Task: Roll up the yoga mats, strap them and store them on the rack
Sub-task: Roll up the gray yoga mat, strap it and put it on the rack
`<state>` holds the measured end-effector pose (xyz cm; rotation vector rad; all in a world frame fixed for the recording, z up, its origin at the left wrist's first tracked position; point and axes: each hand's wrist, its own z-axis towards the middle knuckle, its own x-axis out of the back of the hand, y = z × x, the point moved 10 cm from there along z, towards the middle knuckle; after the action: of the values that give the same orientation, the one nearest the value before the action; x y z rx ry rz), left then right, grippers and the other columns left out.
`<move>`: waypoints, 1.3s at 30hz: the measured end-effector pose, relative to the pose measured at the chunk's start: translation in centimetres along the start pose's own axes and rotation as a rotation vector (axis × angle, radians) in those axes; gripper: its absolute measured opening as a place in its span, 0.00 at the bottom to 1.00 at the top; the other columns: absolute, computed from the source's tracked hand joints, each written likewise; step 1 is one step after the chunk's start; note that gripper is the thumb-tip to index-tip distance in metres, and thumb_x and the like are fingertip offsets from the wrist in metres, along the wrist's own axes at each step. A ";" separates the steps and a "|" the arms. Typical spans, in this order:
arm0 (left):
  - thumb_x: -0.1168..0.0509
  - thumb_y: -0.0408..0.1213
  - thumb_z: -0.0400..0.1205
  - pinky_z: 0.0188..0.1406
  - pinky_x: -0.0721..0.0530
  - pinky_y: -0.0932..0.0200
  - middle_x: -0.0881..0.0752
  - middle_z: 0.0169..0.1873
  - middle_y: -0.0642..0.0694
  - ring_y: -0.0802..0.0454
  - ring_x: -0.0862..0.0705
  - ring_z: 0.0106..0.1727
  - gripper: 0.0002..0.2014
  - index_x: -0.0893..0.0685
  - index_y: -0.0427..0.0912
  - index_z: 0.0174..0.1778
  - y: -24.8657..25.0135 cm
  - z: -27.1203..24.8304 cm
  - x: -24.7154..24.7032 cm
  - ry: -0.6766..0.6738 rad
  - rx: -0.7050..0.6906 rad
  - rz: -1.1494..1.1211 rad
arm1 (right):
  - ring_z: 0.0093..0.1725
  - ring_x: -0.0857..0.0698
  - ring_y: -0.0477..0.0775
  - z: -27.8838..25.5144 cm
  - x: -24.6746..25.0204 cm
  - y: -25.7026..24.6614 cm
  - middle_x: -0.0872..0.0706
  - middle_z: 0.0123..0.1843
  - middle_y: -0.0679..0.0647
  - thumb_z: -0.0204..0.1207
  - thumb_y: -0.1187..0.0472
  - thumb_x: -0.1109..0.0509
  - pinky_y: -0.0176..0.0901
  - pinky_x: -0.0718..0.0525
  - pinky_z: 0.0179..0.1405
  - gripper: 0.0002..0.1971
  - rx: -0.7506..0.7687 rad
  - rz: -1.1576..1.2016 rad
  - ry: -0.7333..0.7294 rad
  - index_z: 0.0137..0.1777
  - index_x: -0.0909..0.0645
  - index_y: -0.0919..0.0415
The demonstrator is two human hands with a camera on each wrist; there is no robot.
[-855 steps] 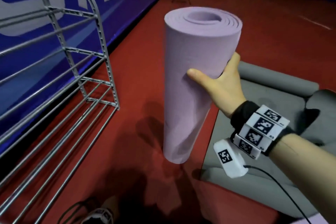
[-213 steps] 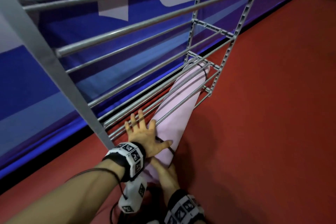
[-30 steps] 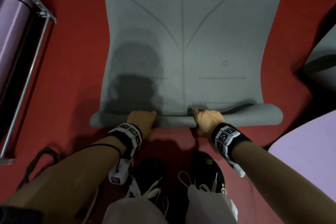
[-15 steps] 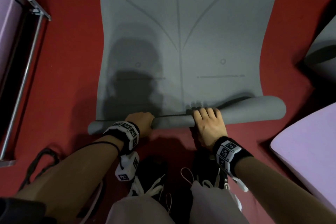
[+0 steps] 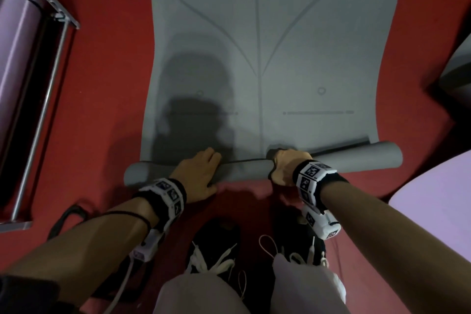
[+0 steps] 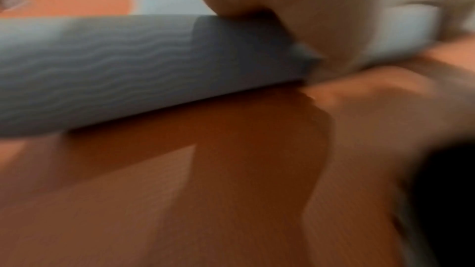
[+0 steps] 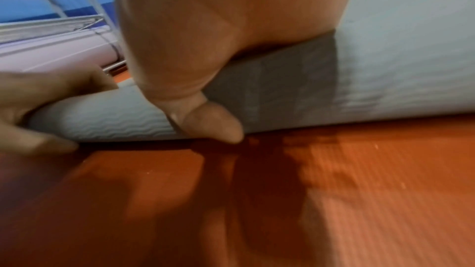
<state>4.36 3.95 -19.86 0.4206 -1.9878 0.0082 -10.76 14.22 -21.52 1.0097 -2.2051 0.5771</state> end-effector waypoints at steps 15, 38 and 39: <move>0.33 0.45 0.76 0.56 0.24 0.49 0.20 0.63 0.40 0.40 0.18 0.59 0.43 0.47 0.35 0.81 1.0 2.5 -0.6 -0.079 0.172 0.191 | 0.58 0.16 0.63 -2.3 -0.4 0.5 0.22 0.63 0.56 0.68 0.41 0.26 0.50 0.20 0.56 0.37 0.060 -0.095 0.245 0.70 0.35 0.61; 0.29 0.37 0.64 0.41 0.19 0.49 0.16 0.50 0.39 0.38 0.19 0.47 0.33 0.23 0.33 0.67 1.2 0.4 0.3 0.004 0.240 0.051 | 0.63 0.16 0.66 -1.6 2.7 -0.8 0.14 0.63 0.61 0.73 0.53 0.32 0.47 0.20 0.57 0.23 0.053 -0.087 0.169 0.66 0.29 0.60; 0.33 0.37 0.69 0.46 0.20 0.48 0.18 0.55 0.38 0.37 0.19 0.52 0.34 0.29 0.33 0.73 1.1 0.5 0.4 -0.020 0.241 0.049 | 0.63 0.16 0.65 -1.5 2.5 -0.7 0.14 0.63 0.61 0.73 0.53 0.32 0.47 0.20 0.58 0.23 0.051 -0.064 0.150 0.66 0.29 0.61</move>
<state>3.43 4.78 -19.57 0.5278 -2.0242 0.2780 -10.87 13.43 -18.63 1.0256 -2.0289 0.6612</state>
